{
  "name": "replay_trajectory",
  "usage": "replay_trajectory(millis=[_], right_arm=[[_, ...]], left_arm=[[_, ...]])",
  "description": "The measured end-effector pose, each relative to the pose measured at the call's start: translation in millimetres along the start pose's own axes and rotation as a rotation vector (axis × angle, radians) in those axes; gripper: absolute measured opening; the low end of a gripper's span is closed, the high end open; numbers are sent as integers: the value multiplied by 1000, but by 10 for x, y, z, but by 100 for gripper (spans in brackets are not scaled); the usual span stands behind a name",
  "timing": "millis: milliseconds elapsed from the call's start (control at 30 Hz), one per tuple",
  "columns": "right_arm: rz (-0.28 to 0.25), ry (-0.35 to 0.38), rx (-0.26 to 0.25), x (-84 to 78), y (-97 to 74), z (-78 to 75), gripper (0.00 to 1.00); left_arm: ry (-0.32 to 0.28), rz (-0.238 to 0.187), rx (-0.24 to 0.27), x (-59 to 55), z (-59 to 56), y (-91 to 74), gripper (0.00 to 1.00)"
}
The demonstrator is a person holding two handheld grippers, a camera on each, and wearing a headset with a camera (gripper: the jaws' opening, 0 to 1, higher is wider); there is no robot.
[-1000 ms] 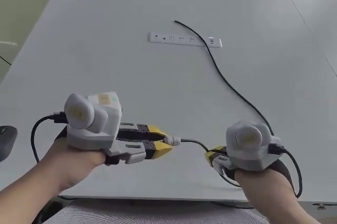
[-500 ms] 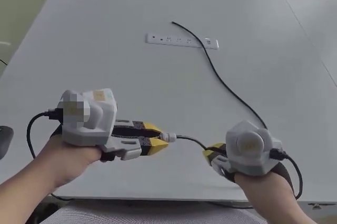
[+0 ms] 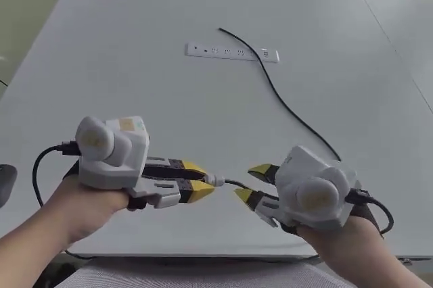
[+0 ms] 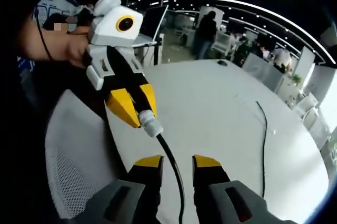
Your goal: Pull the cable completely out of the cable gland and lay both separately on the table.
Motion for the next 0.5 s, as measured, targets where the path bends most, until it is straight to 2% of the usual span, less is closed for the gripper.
replay_trajectory(millis=[67,200,300,433,500], right_arm=[[4,-65,-2,49,13,15,16],[-8,-116,10,109,50,49,11],[-18,-187,6,147,70,63,7],[-20,-216,13,162,84,95,3],[-22,-256,10,167,84,110,2]], left_arm=[[2,-2,2,9,5,1,15],[-2,-11,3,30,21,3,15],[0,-14,6,48,23,13,15],[-1,-11,13,47,43,21,15],[-1,-10,14,47,40,26,15]])
Point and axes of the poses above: the centre of the closed fingertips' face, and the gripper's own axes: y roughly forward along the fingers, z roughly to its left, x roughly out of its top, the point moved 9 cm from there along -y, roughly backward along the fingers, and after that the axes turned 14 degrees about -x, right-handed, at the moved point
